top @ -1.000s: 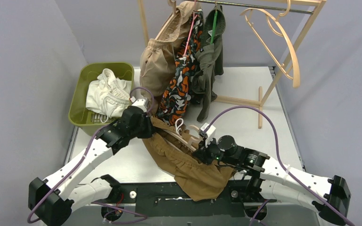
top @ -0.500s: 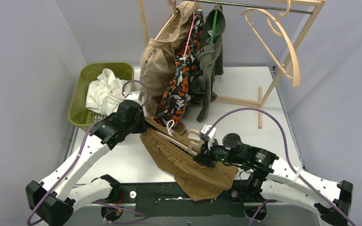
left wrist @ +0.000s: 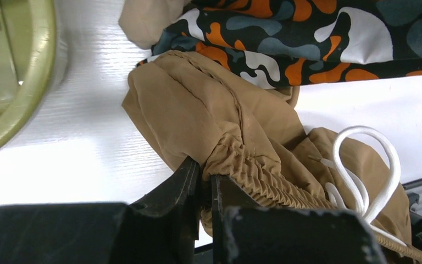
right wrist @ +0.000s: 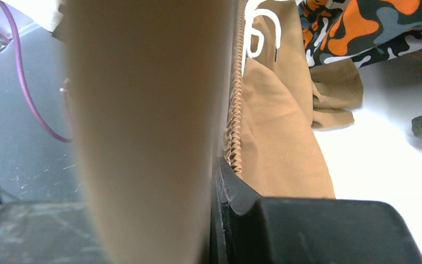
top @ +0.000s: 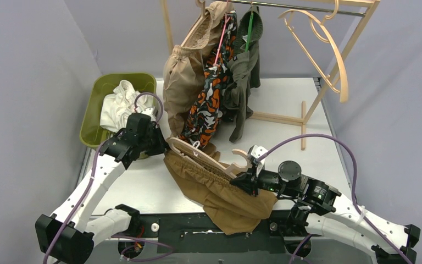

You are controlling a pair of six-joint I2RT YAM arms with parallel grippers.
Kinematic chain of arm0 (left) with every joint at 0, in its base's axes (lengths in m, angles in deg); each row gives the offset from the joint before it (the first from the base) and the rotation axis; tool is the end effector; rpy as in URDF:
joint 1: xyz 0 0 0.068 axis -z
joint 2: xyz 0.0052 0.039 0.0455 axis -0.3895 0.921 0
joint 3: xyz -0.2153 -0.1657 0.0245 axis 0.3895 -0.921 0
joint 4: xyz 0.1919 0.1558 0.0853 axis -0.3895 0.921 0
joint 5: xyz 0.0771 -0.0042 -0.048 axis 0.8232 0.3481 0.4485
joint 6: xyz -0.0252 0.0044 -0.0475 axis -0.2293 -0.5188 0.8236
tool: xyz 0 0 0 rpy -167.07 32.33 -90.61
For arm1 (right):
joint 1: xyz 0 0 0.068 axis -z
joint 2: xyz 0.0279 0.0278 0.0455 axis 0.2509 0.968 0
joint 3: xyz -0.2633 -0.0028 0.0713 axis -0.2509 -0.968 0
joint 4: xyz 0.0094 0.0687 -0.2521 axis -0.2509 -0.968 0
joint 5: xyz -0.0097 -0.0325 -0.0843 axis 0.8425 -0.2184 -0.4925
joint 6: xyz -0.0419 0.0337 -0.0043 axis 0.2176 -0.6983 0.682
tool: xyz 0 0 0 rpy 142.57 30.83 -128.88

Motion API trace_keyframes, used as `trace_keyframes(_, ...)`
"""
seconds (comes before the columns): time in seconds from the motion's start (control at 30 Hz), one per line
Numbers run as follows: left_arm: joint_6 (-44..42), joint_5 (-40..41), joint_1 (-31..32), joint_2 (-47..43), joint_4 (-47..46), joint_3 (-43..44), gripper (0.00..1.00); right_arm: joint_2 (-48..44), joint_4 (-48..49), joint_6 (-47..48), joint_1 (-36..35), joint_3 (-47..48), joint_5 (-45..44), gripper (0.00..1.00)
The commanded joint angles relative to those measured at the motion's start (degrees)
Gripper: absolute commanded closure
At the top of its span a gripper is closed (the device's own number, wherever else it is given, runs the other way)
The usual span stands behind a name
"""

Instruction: Remove the shorts from the hanger

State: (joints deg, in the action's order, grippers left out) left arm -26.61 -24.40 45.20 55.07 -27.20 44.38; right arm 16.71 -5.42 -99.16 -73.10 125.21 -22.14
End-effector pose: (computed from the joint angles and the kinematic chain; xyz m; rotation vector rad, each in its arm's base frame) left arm 0.1974 -0.0819 0.3028 -0.1643 2.4339 -0.4589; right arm 0.0657 0.1268 0.2965 -0.9766 1.7465 1.0951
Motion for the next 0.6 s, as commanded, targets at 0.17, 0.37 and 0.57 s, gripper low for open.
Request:
trace_keyframes(0.17,0.71,-4.95,-2.55,-2.13,-10.81,-5.07,0.92,0.98,-1.77,-4.49,-0.75,-1.93,-10.02,1.00)
trace_keyframes(0.37,3.94,-8.43,-2.51,-2.17,-12.87,-8.05,0.63,5.60,3.57,-4.03,-0.76,-3.53,-11.28,1.00)
trace_keyframes(0.57,8.28,-10.37,-2.45,-3.93,-15.50,-11.77,0.45,7.90,6.99,-8.35,-0.76,-3.73,-16.12,1.00)
